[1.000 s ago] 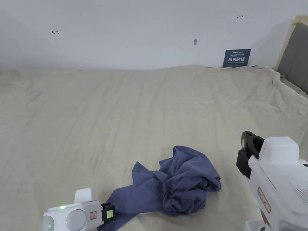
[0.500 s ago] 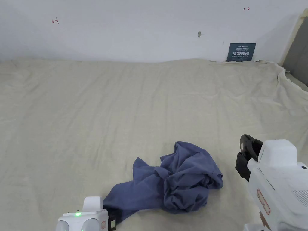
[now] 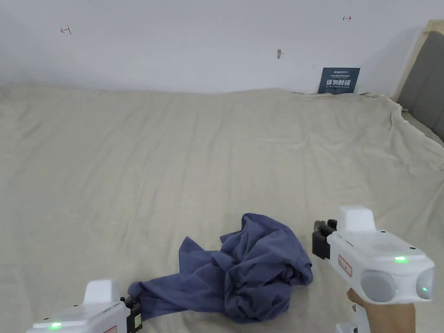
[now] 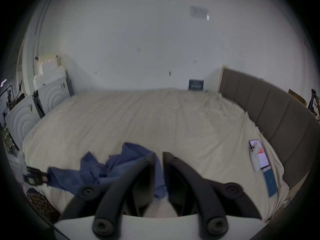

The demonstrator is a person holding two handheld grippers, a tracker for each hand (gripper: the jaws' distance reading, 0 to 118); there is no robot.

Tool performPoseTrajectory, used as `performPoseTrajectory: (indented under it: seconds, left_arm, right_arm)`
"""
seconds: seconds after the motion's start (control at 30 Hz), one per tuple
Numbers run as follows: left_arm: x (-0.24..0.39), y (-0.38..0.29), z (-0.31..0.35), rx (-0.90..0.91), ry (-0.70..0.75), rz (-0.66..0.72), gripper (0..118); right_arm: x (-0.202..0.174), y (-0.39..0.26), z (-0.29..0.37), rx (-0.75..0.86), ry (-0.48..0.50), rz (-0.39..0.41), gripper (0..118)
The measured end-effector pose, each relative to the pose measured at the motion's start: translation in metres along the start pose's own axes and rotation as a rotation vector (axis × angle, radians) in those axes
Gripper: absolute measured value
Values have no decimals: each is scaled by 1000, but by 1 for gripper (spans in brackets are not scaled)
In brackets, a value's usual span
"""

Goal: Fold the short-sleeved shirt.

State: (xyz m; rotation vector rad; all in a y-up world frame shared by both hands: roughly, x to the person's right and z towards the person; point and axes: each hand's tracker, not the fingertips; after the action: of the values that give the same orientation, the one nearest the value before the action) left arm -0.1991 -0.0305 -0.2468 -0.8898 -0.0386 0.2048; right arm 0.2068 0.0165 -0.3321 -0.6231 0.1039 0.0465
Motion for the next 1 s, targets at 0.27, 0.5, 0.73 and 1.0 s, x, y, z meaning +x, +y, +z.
performPoseTrajectory:
  seconds: [0.27,0.5,0.73,1.0]
  left_arm:
    - [-3,11,-3,12,-14,23,1]
    - [-3,13,-12,-4,-10,22,1]
    - [-6,12,-9,0,-14,31,1]
    - [-6,22,9,50,-38,42,1]
  right_arm:
    - [19,-23,-108,-276,22,-125,81]
    - [8,-38,-143,-400,46,-172,52]
    - [-7,-39,-122,-342,79,-201,5]
    - [28,1,-59,-131,106,-166,5]
